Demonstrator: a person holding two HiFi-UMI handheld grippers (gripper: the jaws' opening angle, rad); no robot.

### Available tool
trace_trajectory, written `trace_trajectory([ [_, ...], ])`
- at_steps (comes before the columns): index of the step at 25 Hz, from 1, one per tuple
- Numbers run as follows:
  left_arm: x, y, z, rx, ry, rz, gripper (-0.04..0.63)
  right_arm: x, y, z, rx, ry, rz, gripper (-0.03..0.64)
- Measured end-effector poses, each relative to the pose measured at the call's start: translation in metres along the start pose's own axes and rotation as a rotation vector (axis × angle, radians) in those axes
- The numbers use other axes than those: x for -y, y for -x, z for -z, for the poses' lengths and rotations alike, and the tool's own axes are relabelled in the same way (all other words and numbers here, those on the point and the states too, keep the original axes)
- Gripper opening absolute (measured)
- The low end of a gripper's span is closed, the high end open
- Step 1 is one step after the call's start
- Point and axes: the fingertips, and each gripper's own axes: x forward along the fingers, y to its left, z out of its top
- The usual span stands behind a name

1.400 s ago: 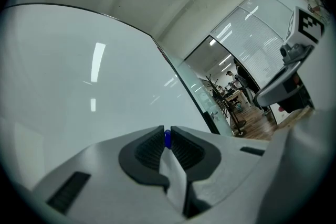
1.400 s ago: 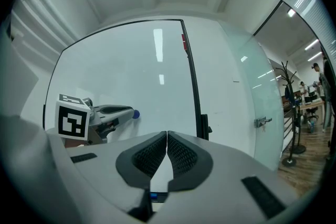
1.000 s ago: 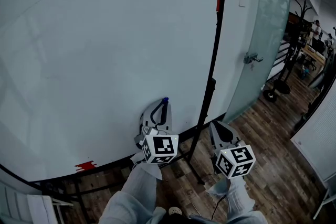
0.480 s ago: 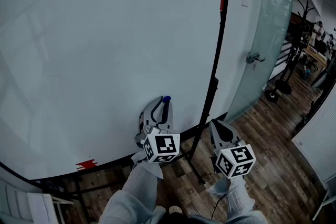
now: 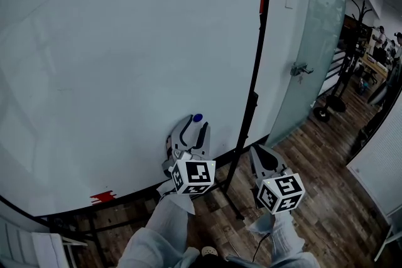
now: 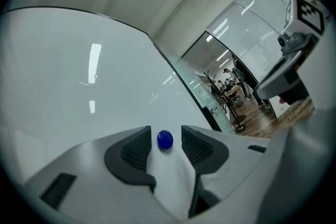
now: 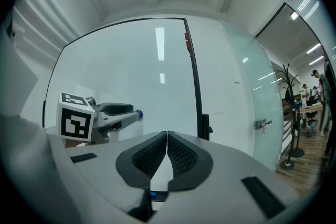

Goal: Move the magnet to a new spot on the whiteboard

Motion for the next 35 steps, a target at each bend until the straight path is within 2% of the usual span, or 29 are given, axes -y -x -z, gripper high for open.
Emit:
trace_trajectory([
  [12,0.002,0.027,-0.008,0.007,0.041,0.057,0.198,-0.022,0.023,-0.004,0.001,0.009,0.010,0.028],
  [16,0.000,0.049,-0.006,0.009,0.091,0.073,0.199,-0.033,0.035,-0.002,-0.004,0.006,0.017,0.028],
  [25,-0.011,0.115,0.022,-0.028,0.203,0.117,0.198,-0.067,0.057,0.014,-0.017,-0.014,0.014,0.028],
  [35,-0.021,0.199,0.065,-0.115,0.255,0.175,0.198,-0.126,0.089,0.041,-0.039,-0.065,0.012,0.028],
])
